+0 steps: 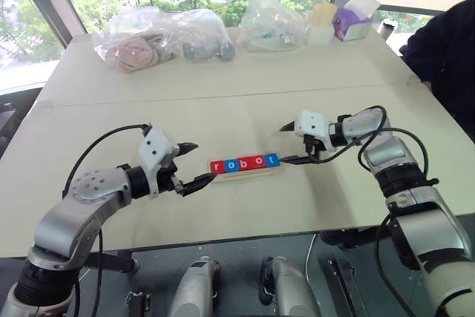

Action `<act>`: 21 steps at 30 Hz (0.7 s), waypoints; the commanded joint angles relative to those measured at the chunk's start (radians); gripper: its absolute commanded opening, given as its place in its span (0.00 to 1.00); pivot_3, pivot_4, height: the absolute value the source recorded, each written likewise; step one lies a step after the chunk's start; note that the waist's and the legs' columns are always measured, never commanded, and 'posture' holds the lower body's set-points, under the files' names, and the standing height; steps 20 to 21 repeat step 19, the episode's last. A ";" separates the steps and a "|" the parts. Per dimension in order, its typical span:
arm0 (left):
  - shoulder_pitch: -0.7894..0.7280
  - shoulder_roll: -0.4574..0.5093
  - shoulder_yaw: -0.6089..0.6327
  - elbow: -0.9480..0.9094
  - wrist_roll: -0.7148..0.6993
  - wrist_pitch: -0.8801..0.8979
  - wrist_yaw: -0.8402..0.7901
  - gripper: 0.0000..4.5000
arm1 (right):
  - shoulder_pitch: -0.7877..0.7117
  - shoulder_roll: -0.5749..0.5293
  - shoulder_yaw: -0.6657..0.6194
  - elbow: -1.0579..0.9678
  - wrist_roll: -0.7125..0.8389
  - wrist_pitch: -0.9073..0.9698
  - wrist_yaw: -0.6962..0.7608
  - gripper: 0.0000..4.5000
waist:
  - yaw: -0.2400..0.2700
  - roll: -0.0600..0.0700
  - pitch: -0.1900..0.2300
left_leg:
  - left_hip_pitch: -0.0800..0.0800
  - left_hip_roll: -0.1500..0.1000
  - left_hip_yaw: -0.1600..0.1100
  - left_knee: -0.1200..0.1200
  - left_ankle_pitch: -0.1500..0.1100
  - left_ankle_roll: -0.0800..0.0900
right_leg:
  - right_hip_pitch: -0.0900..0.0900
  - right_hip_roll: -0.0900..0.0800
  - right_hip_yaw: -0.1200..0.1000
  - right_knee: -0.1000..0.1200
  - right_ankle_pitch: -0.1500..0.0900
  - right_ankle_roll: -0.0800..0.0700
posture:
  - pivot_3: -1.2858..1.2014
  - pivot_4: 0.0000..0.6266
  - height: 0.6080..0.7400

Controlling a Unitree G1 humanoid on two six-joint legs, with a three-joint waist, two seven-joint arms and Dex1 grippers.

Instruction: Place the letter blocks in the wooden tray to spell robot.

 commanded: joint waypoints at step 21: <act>0.080 0.040 0.166 -0.097 -0.103 0.061 0.027 1.00 | 0.370 -0.173 -0.197 -0.766 0.292 0.586 -0.062 0.99 | 0.001 0.000 0.000 | 0.000 0.001 0.000 0.000 -0.001 -0.002 | -0.001 -0.001 0.000 0.000 -0.002 -0.003 | 0.52 0.24 0.89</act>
